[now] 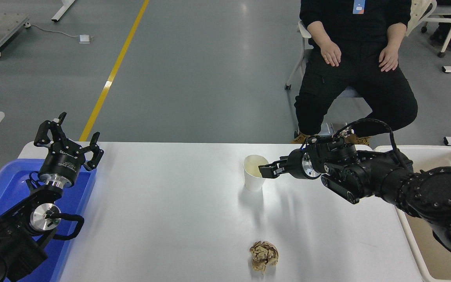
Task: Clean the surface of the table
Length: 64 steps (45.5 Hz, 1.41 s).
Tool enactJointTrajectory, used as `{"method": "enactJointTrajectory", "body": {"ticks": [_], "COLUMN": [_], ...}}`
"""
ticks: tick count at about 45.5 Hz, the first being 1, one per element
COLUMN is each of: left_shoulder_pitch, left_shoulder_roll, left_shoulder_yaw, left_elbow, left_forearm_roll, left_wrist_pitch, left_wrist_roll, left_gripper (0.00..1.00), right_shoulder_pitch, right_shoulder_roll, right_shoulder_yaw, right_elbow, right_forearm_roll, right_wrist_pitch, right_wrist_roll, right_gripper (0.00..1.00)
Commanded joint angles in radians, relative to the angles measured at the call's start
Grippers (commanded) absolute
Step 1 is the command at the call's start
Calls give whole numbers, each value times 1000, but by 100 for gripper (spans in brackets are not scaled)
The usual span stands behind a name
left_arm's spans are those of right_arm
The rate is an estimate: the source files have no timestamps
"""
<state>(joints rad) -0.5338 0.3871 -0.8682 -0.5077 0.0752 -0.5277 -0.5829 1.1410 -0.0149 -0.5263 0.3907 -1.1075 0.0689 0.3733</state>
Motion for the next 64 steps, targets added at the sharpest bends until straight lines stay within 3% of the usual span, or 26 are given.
{"method": "enactJointTrajectory", "body": {"ticks": [1,5,8,13,14,27,43,59,64], "left_shoulder_pitch": [0,0,0,0,0,0,0,0,0], "left_shoulder_roll": [-1,1,1,1,-1,1,1,1,-1], "left_shoulder_yaw": [0,0,0,0,0,0,0,0,0], "left_elbow": [0,0,0,0,0,0,0,0,0], "left_forearm_roll": [0,0,0,0,0,0,0,0,0], "left_wrist_pitch": [0,0,0,0,0,0,0,0,0], "left_wrist_roll": [0,0,0,0,0,0,0,0,0], "left_gripper": [100,100,100,100,100,100,100,100,100], "right_shoulder_pitch": [-15,-15,-17,-21,-23,-23,31,236,259], "right_shoulder_roll": [1,1,1,1,1,1,-23,-331,-407], "right_shoulder_yaw": [-4,-6,-6,-26,-40,-58,-54,71,121], "right_elbow": [-3,0,4,5,7,7,25,391,415], "right_forearm_roll": [0,-2,-3,-9,-8,15,170,267,268], "right_wrist_pitch": [-4,-4,-1,9,9,8,6,15,54], "right_wrist_roll": [4,4,6,7,7,9,44,68,88], "right_gripper": [56,51,42,1,0,0,0,0,0]}}
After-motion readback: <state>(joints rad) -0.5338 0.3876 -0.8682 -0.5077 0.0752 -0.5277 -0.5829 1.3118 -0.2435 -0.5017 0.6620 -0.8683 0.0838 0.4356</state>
